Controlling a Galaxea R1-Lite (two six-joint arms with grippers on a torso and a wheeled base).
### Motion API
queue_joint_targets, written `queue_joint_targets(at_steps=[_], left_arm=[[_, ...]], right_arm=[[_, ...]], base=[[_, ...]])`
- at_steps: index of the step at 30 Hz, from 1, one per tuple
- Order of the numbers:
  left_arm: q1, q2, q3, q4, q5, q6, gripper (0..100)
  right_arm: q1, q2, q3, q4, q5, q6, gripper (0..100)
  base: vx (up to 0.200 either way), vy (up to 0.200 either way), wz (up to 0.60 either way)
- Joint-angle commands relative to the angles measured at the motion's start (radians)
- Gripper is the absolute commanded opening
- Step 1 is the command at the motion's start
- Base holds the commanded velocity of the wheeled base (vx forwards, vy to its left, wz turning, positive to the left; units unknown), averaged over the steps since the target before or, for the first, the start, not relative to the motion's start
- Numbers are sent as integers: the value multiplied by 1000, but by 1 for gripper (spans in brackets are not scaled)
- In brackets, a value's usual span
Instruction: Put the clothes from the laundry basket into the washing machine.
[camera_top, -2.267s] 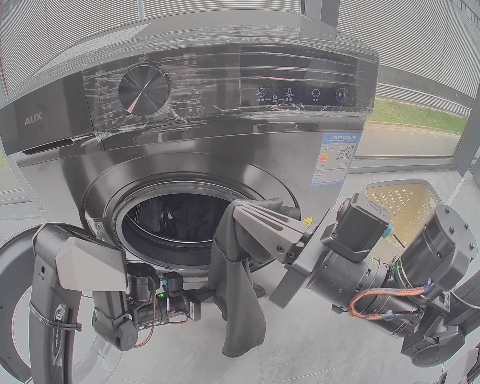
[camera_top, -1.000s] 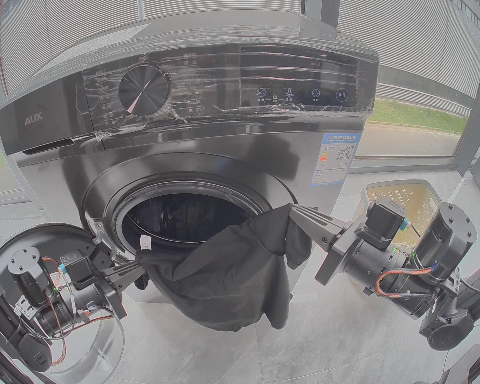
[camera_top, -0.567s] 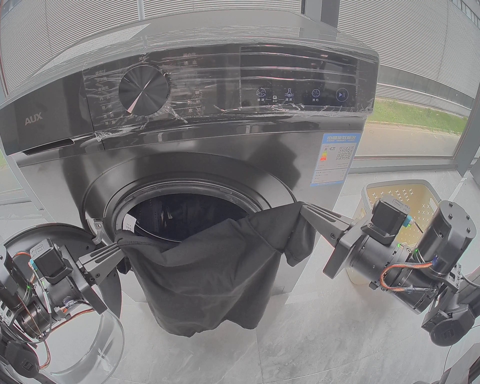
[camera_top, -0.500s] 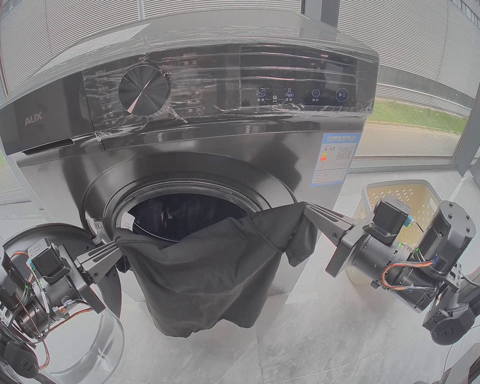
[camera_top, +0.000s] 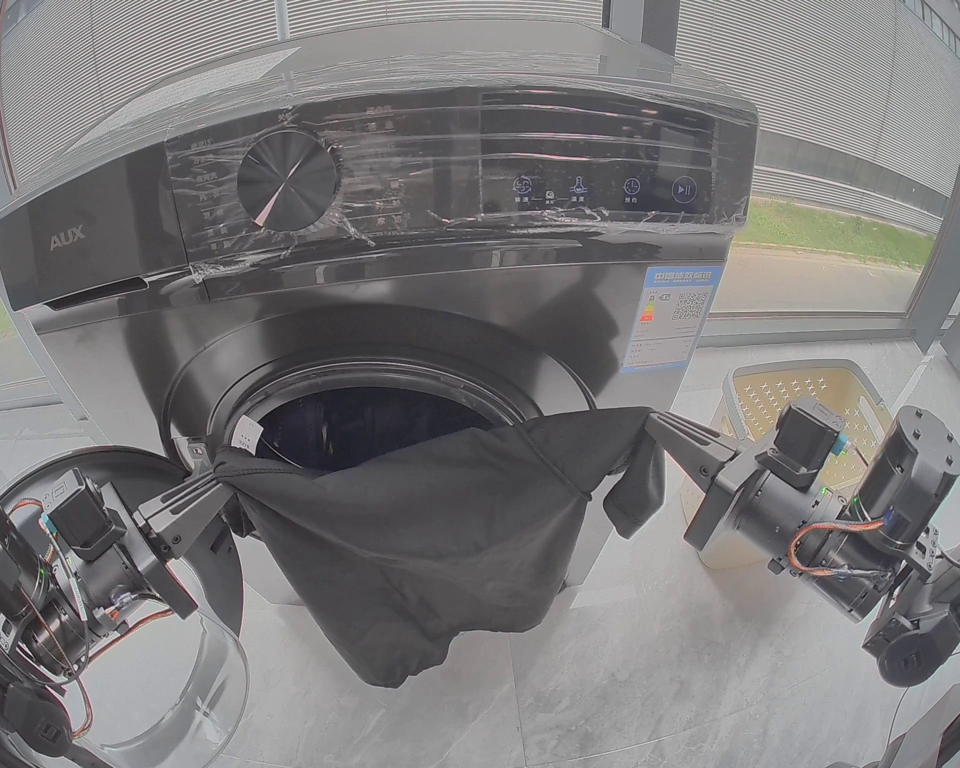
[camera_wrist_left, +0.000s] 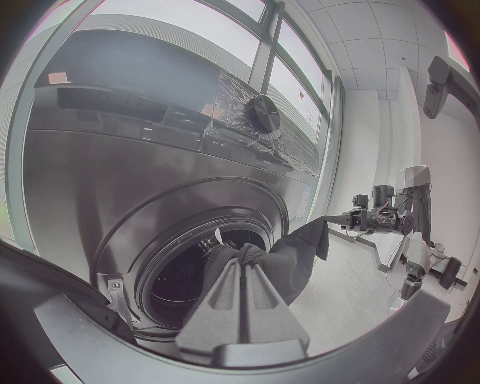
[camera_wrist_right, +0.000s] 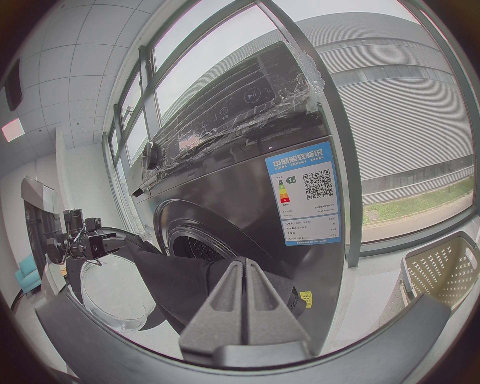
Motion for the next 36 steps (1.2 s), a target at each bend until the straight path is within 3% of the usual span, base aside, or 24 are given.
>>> queue_joint_targets(at_steps=[1, 17, 18, 21, 27, 31, 36], left_arm=[[3, 0, 12, 1, 0, 0, 0], [-3, 6, -5, 4, 0, 0, 0], [-4, 6, -11, 4, 0, 0, 0], [-6, 7, -39, 5, 2, 0, 0], [-31, 23, -81, 10, 2, 0, 0], [-60, 32, -102, 10, 0, -2, 0], [-103, 37, -125, 10, 2, -23, 0]], right_arm=[[-1, -8, 4, 0, 0, 0, 0], [18, -5, 12, 0, 6, 0, 0], [22, -2, 12, 0, 9, 0, 100], [50, 12, 30, 1, 19, 1, 100], [102, 81, 55, -14, 84, 0, 100], [105, 138, 33, -22, 140, 0, 100], [107, 204, -25, -23, 187, 0, 100]], base=[[0, 0, 0], [0, 0, 0], [0, 0, 0], [0, 0, 0], [0, 0, 0], [0, 0, 0], [0, 0, 0]])
